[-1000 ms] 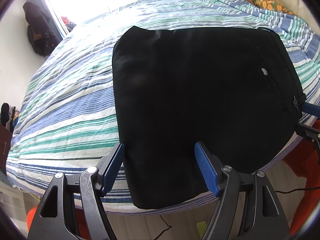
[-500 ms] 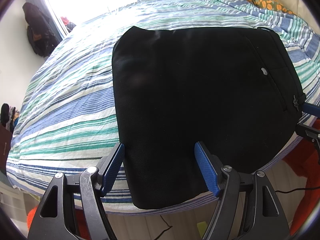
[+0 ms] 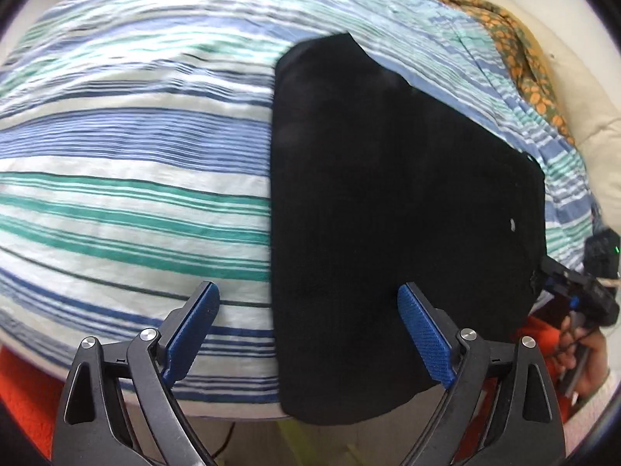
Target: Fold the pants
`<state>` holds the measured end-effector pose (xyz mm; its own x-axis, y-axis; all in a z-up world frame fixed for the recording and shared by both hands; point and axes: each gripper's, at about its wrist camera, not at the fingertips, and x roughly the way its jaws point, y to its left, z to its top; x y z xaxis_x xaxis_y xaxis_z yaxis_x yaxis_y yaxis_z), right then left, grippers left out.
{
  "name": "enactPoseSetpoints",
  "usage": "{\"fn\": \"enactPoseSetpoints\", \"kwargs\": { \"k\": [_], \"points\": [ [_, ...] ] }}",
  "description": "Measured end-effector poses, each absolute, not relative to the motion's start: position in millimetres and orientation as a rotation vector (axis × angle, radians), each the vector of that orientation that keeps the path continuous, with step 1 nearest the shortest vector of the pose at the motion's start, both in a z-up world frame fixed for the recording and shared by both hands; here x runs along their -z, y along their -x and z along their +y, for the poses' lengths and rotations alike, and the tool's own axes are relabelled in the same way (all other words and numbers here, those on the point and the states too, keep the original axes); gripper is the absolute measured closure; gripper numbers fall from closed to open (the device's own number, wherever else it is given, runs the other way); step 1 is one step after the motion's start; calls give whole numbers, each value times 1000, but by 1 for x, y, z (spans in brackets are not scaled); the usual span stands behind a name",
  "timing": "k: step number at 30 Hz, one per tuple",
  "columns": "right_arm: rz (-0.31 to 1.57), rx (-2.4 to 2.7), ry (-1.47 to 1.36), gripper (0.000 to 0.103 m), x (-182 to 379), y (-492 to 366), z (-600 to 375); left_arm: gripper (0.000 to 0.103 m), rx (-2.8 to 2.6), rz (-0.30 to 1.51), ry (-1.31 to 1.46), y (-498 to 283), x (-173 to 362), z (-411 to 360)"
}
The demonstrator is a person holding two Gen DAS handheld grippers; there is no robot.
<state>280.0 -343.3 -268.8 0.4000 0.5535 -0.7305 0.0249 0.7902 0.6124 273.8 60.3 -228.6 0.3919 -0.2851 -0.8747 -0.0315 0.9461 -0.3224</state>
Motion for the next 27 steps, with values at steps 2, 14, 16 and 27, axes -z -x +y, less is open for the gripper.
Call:
{"fn": "enactPoseSetpoints", "kwargs": {
  "k": [2,14,16,27],
  "points": [
    [1209,-412,-614,32,282,-295,-334,11,187,1178,290,-280,230,51],
    [1079,-533,-369,69,184,-324,-267,84,194,919,195,-308,111,47],
    [1023,-540,-362,69,163,-339,-255,84,163,874,181,-325,91,60],
    [1025,-278,-65,28,159,-374,-215,16,-140,816,-53,-306,117,95]
  ]
}}
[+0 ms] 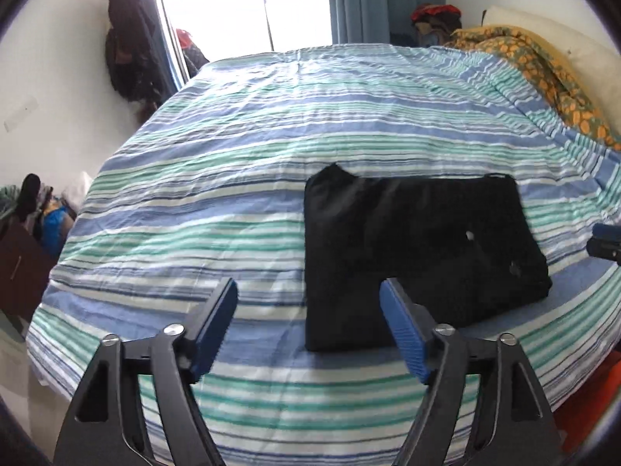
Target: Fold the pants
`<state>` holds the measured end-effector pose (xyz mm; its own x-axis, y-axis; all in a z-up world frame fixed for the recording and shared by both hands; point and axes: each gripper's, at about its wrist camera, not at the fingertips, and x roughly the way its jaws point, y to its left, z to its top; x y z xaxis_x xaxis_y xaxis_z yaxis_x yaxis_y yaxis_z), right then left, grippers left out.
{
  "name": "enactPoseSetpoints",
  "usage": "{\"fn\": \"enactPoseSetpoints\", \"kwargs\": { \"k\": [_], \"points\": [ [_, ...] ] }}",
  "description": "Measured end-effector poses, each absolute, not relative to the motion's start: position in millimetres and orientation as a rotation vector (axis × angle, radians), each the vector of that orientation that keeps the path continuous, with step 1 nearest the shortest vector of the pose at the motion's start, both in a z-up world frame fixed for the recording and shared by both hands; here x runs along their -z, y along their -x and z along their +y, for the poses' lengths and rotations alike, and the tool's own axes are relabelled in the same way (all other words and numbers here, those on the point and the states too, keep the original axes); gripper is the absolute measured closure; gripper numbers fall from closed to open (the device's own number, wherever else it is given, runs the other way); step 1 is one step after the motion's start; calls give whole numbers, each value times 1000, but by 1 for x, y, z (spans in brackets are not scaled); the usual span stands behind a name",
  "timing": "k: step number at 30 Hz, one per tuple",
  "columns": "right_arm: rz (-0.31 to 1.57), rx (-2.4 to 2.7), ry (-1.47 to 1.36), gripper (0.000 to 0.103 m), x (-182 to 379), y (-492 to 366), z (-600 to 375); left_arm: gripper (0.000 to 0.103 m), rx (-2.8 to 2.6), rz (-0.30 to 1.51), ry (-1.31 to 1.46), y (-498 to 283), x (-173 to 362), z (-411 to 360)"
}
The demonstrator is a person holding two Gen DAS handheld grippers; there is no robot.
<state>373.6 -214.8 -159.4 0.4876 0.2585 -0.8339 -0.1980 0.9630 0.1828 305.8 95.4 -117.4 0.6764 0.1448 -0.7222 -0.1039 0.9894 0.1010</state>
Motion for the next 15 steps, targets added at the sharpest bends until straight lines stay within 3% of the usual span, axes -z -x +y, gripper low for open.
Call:
{"fn": "enactPoseSetpoints", "kwargs": {
  "k": [1,2,5,9,15],
  "points": [
    [1026,-254,-18,14,161,-362,-215,12,-147,815,-59,-302,122,85],
    [1021,-235,20,11,161,-349,-214,11,-154,817,-64,-294,127,80],
    [1005,-194,65,10,160,-304,-220,8,-185,842,-65,-264,139,63],
    [969,-122,51,0,156,-259,-215,7,-135,876,21,-229,133,49],
    [994,-87,49,0,147,-213,-188,6,-192,916,29,-202,123,41]
  ]
}}
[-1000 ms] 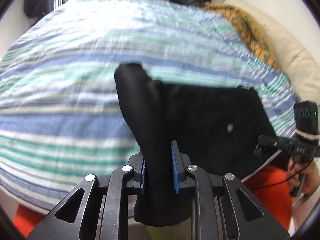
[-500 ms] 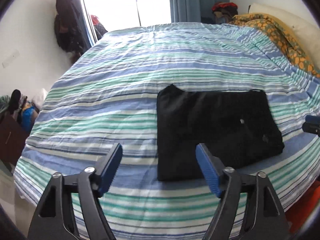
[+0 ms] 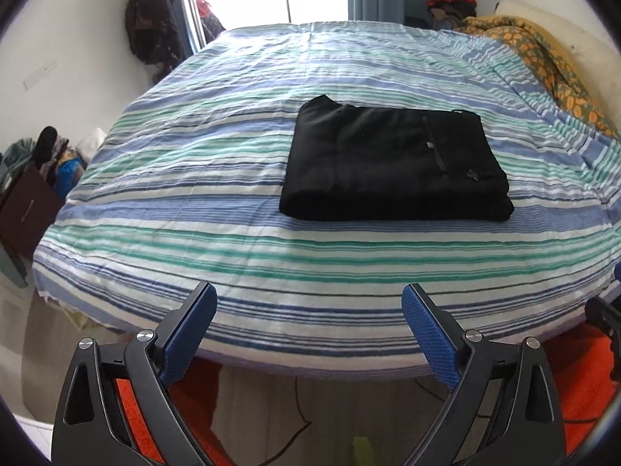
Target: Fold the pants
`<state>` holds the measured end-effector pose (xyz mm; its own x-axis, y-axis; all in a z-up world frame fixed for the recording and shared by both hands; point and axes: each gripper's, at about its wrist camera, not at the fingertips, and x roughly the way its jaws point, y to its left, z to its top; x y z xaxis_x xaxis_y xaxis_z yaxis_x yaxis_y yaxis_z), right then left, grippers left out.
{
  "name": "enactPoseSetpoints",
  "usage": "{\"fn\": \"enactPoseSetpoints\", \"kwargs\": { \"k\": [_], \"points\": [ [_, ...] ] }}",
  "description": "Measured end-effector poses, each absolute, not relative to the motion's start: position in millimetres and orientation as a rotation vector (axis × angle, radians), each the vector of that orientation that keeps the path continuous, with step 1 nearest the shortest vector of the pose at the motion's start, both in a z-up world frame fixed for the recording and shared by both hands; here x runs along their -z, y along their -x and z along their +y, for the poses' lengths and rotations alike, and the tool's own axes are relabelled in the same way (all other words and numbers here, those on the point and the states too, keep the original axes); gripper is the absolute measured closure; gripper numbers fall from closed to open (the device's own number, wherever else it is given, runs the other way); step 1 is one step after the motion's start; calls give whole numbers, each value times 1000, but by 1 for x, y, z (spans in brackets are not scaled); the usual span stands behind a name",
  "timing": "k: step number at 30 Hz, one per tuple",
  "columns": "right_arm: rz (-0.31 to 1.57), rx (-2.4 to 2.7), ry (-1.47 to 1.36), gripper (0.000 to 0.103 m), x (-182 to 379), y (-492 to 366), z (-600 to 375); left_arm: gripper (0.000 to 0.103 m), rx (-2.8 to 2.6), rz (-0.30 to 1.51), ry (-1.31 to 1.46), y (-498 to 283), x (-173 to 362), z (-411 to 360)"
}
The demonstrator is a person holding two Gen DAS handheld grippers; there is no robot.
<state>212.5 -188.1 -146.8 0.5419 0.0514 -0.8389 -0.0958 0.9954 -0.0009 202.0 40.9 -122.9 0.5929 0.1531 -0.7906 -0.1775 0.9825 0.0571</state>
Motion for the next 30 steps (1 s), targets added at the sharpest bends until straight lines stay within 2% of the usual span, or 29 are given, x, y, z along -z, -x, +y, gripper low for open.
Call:
{"fn": "enactPoseSetpoints", "kwargs": {
  "k": [12,30],
  "points": [
    [936,-100,101,0,109,-195,-158,6,-187,859,5,-181,90,42],
    [955,-64,145,0,114,-193,-157,6,-167,868,-12,-180,96,36]
  ]
}}
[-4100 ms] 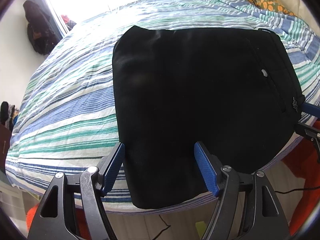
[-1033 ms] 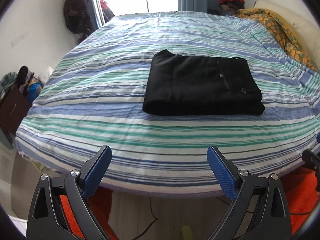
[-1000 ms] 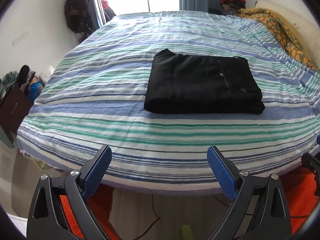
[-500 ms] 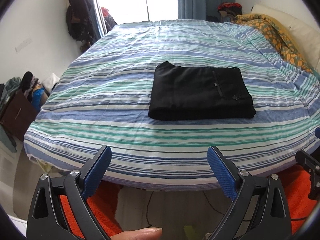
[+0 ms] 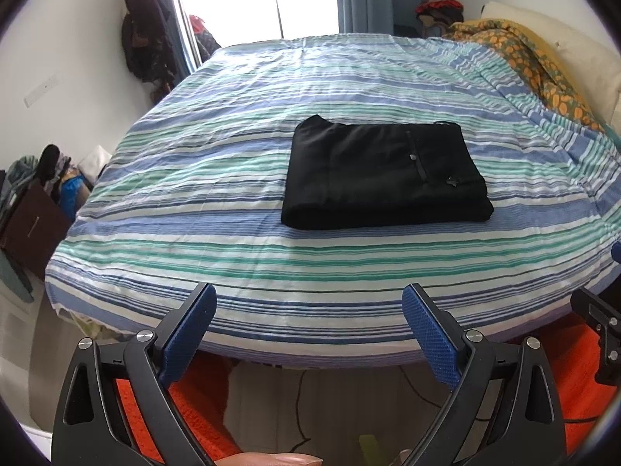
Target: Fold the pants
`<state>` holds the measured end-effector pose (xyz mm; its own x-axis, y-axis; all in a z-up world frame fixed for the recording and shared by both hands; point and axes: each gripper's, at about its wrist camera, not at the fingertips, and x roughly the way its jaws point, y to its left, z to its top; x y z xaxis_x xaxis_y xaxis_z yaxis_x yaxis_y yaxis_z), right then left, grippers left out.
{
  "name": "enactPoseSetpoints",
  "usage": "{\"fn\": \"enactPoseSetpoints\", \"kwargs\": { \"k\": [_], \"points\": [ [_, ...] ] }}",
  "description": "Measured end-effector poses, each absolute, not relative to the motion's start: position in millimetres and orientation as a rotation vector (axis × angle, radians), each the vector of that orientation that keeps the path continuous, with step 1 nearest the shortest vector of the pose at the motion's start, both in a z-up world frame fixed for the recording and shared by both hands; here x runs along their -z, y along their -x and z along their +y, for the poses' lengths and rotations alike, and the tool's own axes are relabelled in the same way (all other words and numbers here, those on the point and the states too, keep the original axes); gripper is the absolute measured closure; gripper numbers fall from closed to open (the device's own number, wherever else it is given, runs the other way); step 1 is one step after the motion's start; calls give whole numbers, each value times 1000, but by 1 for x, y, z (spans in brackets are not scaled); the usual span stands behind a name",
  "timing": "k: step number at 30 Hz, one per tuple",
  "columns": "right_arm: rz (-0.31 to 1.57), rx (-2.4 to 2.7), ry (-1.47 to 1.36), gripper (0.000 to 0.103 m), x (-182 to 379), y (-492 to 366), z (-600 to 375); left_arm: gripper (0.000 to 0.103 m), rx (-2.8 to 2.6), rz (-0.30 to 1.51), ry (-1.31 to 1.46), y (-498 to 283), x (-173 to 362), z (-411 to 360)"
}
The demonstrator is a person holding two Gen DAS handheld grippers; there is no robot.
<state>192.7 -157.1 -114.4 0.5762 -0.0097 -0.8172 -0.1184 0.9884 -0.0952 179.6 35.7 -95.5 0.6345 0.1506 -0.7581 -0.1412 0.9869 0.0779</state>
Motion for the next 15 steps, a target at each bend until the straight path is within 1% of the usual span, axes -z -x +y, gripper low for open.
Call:
{"fn": "enactPoseSetpoints", "kwargs": {
  "k": [15],
  "points": [
    [946,-84,145,0,114,-189,-152,4,-143,856,-16,-176,93,29]
  ]
}}
